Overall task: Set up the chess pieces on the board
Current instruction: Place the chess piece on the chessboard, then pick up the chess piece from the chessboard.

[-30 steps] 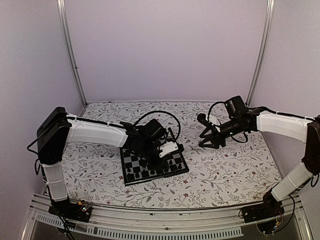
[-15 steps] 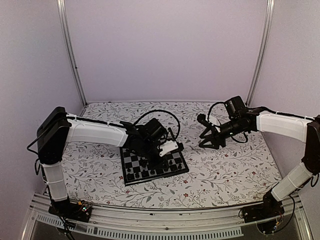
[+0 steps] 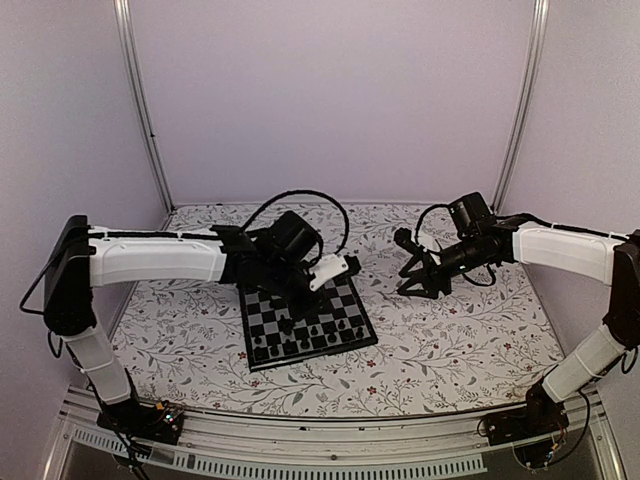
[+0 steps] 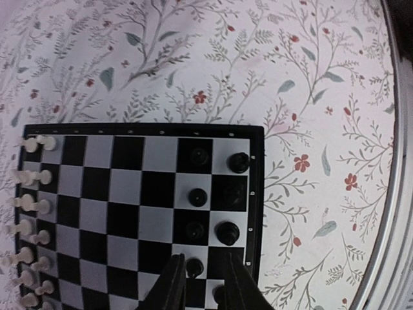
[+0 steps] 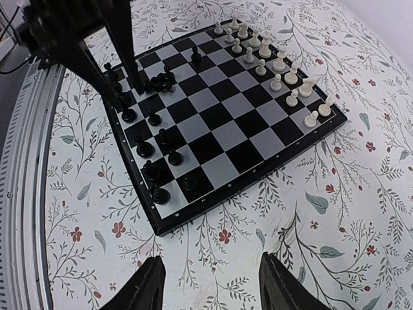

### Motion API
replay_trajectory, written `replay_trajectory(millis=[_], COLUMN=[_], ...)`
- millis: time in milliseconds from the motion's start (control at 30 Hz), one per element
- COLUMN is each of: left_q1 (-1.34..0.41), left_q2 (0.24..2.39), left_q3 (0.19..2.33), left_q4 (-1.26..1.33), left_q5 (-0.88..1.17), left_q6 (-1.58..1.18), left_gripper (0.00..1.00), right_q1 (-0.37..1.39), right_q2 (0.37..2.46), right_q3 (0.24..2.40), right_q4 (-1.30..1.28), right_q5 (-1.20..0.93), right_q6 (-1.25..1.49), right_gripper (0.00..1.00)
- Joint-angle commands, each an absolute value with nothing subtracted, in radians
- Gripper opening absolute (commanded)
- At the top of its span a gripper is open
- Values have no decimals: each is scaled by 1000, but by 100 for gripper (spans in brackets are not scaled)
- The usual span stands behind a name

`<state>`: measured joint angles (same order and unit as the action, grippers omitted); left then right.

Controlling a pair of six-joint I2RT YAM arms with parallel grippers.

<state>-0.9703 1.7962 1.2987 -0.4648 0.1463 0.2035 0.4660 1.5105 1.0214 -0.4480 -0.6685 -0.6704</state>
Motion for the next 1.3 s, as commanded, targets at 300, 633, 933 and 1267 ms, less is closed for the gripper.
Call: replay_trajectory(millis=[300, 633, 933, 1267], left_q1=[-820, -796, -791, -779], left_q2=[1713, 1785, 1823, 1832], left_q3=[1208, 1200, 1201, 1187], left_q4=[-571, -581, -602, -611], left_q5=[-38, -8, 29, 24], left_q6=[91, 89, 89, 74], left_gripper=[27, 28, 24, 18], right_q1=[463, 464, 464, 463], right_q2=[1536, 1540, 1545, 1555], right_q3=[1025, 1026, 1026, 1030], right_q4=[-461, -464, -465, -468], right_q5=[-680, -678, -678, -682], right_q6=[-680, -680, -683, -686], right_gripper=[52, 52, 52, 52])
